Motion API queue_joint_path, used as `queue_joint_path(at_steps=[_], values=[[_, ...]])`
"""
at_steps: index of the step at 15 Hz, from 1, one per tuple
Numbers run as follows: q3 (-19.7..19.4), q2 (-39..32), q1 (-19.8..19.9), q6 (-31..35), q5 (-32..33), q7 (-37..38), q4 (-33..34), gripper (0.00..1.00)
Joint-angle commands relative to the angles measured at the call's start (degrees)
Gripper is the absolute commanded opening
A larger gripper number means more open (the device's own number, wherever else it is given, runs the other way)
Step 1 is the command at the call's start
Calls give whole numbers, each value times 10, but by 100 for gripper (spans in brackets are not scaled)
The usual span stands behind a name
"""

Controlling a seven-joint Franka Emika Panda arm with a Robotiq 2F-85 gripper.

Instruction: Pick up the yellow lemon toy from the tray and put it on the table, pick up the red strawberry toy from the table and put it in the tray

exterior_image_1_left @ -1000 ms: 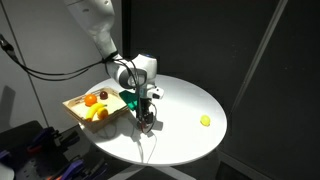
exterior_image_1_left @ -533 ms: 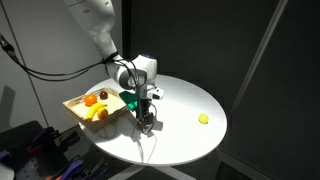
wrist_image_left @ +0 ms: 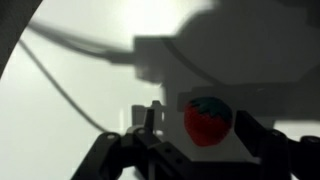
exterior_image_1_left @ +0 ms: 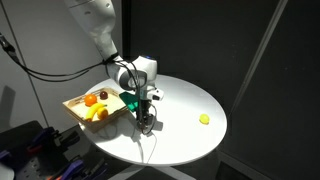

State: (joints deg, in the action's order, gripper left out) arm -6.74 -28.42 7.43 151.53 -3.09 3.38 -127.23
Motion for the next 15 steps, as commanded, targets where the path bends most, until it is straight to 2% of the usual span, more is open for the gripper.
queue_joint_path(at_steps=[1, 5, 15], values=[[4, -1, 6, 2, -3, -11, 7, 52], [5, 10, 6, -6, -1, -16, 1, 21], [13, 78, 1, -83, 8, -52, -22, 19]])
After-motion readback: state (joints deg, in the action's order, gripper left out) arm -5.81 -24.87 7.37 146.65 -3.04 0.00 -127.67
